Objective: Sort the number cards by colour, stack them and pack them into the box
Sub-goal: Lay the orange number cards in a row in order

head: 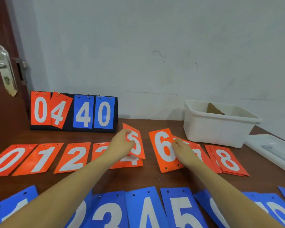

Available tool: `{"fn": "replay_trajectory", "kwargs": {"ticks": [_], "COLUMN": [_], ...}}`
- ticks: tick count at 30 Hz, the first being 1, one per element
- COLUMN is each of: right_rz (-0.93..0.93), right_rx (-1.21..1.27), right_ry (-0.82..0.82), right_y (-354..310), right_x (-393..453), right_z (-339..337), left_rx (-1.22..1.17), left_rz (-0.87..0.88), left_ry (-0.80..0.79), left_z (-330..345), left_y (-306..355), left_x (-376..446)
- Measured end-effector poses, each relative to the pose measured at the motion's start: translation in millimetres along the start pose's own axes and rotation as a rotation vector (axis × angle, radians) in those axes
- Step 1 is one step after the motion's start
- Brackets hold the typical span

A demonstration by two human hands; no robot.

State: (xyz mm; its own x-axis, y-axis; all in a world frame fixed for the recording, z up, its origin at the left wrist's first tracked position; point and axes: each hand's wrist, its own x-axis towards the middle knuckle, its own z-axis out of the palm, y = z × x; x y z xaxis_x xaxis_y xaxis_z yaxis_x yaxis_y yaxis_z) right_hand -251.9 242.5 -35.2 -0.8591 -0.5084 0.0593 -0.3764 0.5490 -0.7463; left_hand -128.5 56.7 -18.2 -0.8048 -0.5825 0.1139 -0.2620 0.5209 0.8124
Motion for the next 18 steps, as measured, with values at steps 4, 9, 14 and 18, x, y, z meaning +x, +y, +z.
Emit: {"fn": "replay_trajectory", "kwargs": {"ticks": [4, 9, 14, 18], "right_rz": [0.05, 0.08, 0.024, 0.003], "right_rx": [-0.024, -0.02, 0.124, 0.143], "right_ry": [0.117, 0.132, 0.27, 0.288], "right_y": [19, 27, 13, -3], "right_x": [-5, -7, -5, 5], "right_z": [-33, -45, -36, -23], "left_rx": [0.063, 0.51, 0.694, 0.729], "left_rz": [0.05, 0.091, 0.049, 0.044], "left_ry": [-0.111, -0.212, -0.371, -0.383], "left_z": [28, 63, 53, 41], "left_y": [16, 16, -5, -13], "left_x": [4, 3, 6, 3]}}
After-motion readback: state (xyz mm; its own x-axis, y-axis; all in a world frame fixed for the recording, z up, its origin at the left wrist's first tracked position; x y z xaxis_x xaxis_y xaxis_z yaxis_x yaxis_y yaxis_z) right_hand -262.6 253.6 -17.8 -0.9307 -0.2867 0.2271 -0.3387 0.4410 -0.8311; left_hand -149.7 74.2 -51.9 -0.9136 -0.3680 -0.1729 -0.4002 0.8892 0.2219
